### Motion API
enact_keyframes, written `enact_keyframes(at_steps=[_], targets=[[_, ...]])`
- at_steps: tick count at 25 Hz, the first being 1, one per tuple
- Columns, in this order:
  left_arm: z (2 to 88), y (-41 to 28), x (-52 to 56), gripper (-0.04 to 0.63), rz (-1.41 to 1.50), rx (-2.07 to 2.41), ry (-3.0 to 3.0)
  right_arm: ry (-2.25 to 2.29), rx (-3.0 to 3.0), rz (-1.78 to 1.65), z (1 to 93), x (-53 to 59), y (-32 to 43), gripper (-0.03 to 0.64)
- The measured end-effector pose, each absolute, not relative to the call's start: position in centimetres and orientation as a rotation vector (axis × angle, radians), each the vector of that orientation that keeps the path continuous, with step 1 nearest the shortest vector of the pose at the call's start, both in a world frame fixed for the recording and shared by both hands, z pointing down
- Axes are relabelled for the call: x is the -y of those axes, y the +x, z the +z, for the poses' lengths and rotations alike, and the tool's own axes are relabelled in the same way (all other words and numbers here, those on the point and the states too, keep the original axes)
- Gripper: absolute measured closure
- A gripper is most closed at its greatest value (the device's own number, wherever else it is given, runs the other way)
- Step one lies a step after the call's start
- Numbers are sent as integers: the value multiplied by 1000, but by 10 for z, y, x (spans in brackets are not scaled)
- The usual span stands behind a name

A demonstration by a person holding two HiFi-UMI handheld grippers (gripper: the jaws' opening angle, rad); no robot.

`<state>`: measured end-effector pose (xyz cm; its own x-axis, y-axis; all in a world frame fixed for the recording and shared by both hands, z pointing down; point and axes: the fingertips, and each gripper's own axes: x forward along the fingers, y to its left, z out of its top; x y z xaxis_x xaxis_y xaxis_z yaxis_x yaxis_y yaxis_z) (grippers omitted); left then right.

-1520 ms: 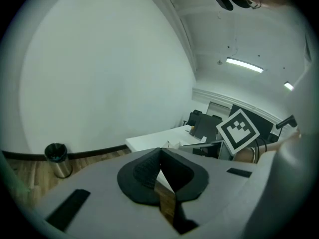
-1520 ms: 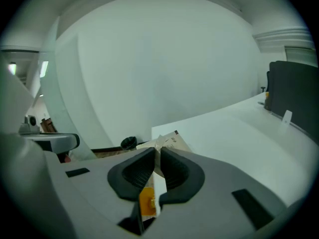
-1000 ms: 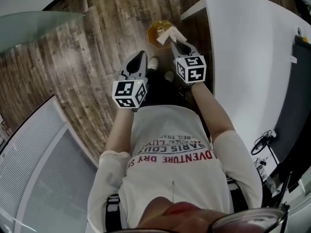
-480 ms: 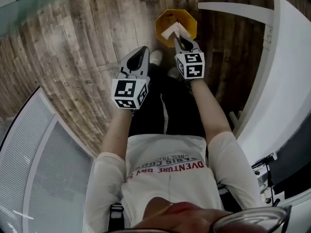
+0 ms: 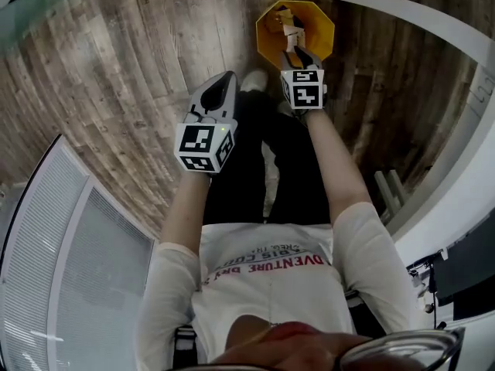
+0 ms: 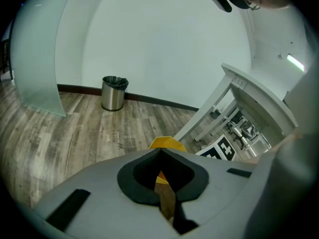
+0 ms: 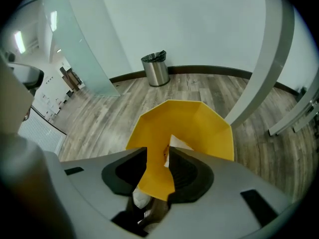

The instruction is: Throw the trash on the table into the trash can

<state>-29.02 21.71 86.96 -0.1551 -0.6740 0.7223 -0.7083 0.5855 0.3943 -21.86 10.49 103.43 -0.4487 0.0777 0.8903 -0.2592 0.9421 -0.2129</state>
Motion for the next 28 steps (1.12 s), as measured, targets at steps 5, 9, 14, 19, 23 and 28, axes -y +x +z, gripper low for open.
enact_keyframes(at_steps=[5, 9, 14, 19, 23, 28], targets=[[828, -293, -211, 572, 65, 1862, 1148, 148, 2023, 400, 981, -104, -218, 463], [774, -295, -194, 572, 55, 1879, 1187, 165, 2056, 422, 914, -98, -221, 463], [696, -296, -174, 572, 42, 1897, 1246, 215, 2149, 414, 803, -78, -231, 530], [610, -296, -141, 572, 38, 1902, 1384, 306, 2272, 381, 681, -48, -237, 577], [534, -291, -109, 572, 40, 1892, 1541, 387, 2366, 372, 586, -30, -230, 589], [458, -271, -64, 572, 34, 1846, 1745, 573, 2481, 311, 486, 7, -201, 591]])
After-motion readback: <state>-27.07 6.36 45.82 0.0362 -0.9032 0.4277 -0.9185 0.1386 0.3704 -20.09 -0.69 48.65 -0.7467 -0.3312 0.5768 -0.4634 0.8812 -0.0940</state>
